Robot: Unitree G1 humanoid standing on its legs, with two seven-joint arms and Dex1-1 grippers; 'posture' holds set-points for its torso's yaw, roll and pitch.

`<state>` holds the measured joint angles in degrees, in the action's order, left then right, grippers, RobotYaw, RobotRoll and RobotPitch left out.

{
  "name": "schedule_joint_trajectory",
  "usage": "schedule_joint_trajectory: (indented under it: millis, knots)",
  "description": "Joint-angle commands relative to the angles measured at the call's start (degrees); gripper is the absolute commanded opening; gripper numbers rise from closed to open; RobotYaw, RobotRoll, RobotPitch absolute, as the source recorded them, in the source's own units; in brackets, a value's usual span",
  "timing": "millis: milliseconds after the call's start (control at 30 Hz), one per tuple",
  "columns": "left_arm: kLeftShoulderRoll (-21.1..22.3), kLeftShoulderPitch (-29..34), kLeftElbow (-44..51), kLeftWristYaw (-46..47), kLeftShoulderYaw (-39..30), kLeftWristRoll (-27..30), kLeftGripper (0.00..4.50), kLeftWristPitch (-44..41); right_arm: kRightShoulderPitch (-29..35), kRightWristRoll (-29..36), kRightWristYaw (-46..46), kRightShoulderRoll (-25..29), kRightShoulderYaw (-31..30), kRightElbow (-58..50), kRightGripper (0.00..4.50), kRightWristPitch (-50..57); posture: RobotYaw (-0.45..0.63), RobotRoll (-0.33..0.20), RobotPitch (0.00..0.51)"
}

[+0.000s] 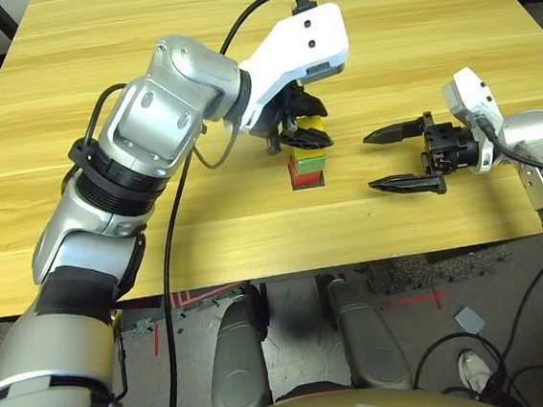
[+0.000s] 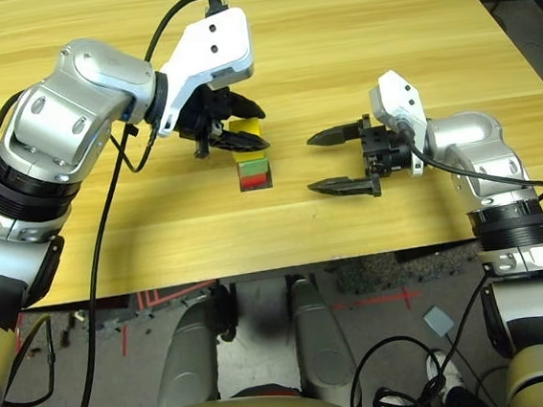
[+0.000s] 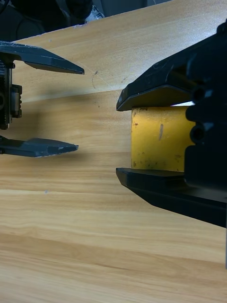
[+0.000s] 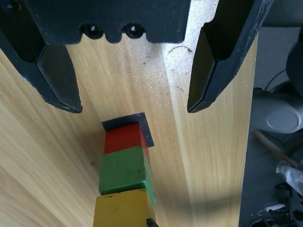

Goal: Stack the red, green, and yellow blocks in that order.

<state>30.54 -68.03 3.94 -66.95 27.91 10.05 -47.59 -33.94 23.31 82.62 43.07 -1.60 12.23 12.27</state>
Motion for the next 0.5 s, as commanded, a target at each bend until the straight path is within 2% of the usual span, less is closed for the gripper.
schedule_joint_trajectory:
  millis: [33, 233, 367, 467, 500]
  knots:
    - [-0.22, 1.47, 0.65, -0.15, 1.16, -0.42, 1.95, 0.02, 1.08, 0.76, -0.22, 0.23, 1.08, -1.29, 4.50, 0.25, -0.04, 0.068, 0.263]
    - [-0.53, 1.88, 1.32, 0.12, 1.41, -0.35, 1.95, -1.49, 1.14, 0.69, -0.25, 0.26, 1.16, -1.35, 4.50, 0.34, -0.04, 0.067, 0.267]
    - [-2.77, 1.08, 2.12, 2.04, -0.95, 1.37, 3.35, -4.67, 1.28, 0.78, -0.11, 0.35, 1.24, -1.39, 4.50, 0.46, -0.03, 0.065, 0.265]
    - [-5.32, -0.84, 0.38, 5.24, -5.37, 2.90, 4.46, -6.00, 1.38, 0.85, 0.22, 0.62, 1.41, -1.21, 4.50, 0.46, -0.01, 0.062, 0.259]
    - [-6.18, -1.65, -0.49, 6.41, -6.99, 3.33, 4.46, -6.26, 1.40, 0.87, 0.37, 0.71, 1.48, -1.09, 4.50, 0.42, -0.01, 0.061, 0.258]
